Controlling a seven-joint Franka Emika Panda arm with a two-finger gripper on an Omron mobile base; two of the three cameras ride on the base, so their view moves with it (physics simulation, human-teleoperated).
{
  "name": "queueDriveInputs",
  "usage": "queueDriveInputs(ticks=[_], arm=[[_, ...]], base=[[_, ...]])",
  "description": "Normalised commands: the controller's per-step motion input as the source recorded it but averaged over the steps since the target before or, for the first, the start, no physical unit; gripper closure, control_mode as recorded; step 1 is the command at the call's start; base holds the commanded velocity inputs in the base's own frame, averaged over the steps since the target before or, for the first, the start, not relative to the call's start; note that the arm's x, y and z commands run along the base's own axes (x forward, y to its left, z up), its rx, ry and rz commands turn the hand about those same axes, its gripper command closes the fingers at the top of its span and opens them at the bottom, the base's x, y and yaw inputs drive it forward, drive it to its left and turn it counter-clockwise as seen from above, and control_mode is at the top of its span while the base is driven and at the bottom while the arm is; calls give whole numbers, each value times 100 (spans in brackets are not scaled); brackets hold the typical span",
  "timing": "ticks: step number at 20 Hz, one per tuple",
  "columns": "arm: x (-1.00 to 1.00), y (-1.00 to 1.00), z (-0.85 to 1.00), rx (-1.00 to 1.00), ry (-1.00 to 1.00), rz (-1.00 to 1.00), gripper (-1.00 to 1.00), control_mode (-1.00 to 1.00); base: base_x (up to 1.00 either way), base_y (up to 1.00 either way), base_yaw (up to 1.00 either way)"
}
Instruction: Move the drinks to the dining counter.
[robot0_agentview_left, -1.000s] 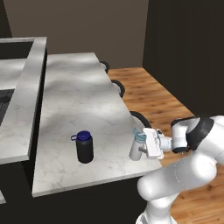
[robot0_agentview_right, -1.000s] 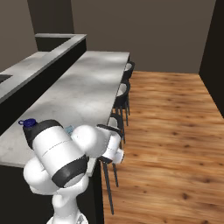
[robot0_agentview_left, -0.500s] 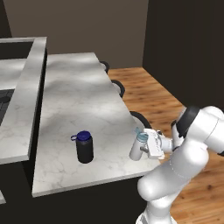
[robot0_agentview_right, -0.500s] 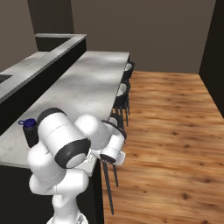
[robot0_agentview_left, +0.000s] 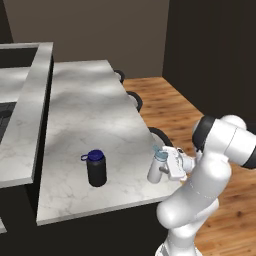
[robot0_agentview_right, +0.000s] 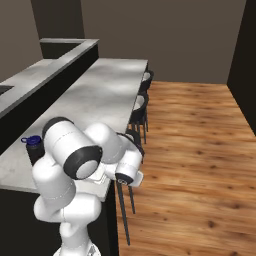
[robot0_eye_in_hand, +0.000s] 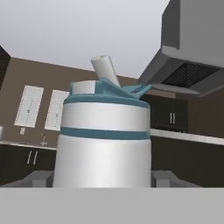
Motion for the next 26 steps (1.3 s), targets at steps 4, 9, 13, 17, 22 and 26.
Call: queueDriveInputs(ticks=[4, 9, 13, 17, 22, 26], arm=[[-8, 0, -1, 0, -4, 0, -100, -100], [-29, 0, 0, 0, -9, 0, -100, -100], [-27, 0, 0, 0, -12, 0, -100, -100], [-15, -22, 2, 1, -12, 0, -100, -100], [-3, -56, 16, 9, -8, 0, -100, -100], [0, -51, 18, 8, -8, 0, -100, -100]], base=[[0, 0, 0], [0, 0, 0], [0, 0, 0], [0, 0, 0], [0, 0, 0], [0, 0, 0]])
